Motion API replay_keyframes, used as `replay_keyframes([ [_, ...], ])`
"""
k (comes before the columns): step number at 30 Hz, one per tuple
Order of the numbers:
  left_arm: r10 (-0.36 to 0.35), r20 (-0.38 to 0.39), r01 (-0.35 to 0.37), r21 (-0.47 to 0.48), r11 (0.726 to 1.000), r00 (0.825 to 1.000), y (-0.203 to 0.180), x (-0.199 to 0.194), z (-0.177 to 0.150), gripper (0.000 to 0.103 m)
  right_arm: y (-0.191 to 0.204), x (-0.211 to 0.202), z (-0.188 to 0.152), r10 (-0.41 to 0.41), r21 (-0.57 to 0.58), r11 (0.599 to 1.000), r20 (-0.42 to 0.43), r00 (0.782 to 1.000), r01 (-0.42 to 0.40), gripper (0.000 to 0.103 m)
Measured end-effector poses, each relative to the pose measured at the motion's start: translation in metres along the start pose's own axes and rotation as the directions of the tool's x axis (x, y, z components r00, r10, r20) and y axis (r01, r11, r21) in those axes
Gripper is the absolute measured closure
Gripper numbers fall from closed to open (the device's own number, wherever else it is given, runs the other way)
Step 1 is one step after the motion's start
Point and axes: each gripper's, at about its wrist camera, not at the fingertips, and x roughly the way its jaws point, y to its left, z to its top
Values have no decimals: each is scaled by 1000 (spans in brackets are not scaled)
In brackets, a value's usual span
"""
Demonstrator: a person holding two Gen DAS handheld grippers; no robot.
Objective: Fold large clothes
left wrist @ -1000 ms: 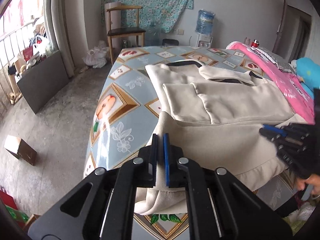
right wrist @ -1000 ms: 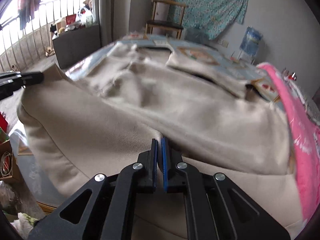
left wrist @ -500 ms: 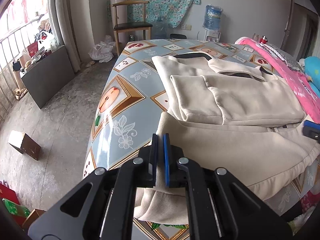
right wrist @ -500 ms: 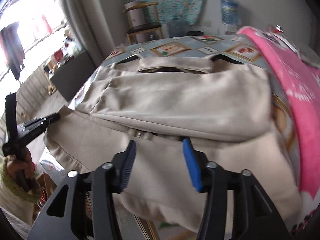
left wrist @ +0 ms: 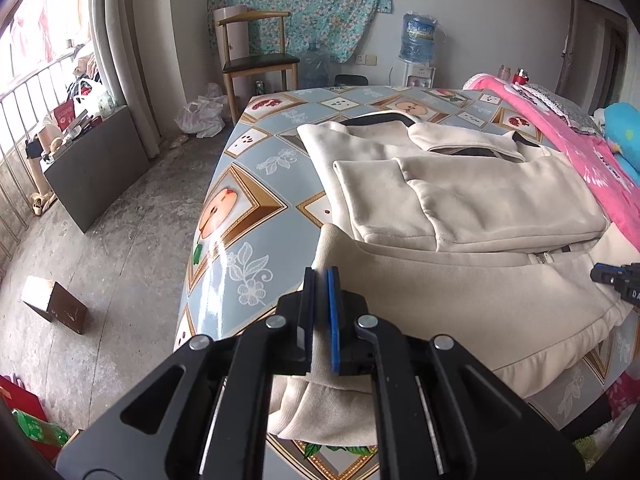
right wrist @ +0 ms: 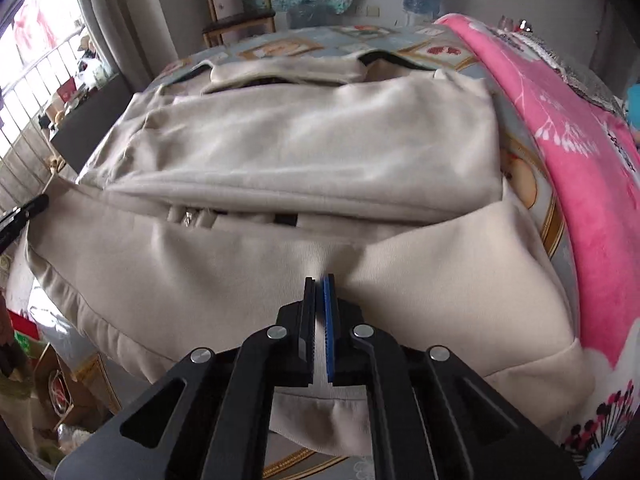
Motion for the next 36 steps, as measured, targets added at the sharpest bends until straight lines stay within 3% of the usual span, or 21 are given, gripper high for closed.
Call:
replay_keyframes([
  [3,-20,44,19,13,1000,999,-3,-13,3,89,-2,-16,8,-7,26,1000,75,997,5,100],
  [6,-40,160,35,31,999,986,-10,-40,11,53,-11,-15,12,12,70,997,83,996,-18,100],
  [9,-92,205,83,51,995,974,-20,-53,19,51,-16,-6,10,32,115,993,65,997,-39,100],
  [12,-230,104,221,93,971,968,-42,-41,21,49,-17,-4,6,36,131,991,53,998,-43,99],
  [14,-335,-99,345,113,932,937,-67,-12,12,45,-17,-4,6,41,135,990,52,998,-48,99],
  [17,-257,-246,300,157,941,935,-92,21,-7,45,-17,-11,4,40,125,991,64,997,-48,99],
  [20,-219,-222,258,165,952,950,-99,27,-15,45,-15,-14,3,32,111,993,68,997,-39,99],
  [23,-162,-177,195,187,963,971,-100,27,-16,69,-14,-8,2,26,104,994,56,998,-32,99],
  [25,-153,-160,183,196,963,975,-100,27,-15,96,-14,-5,0,27,105,994,50,998,-33,99],
  [30,-113,-111,141,292,946,987,-109,18,-16,102,-13,-5,-3,24,97,995,52,998,-29,99],
  [36,-104,62,80,315,946,993,-109,-26,10,102,-10,-28,2,-11,83,997,129,992,0,99],
])
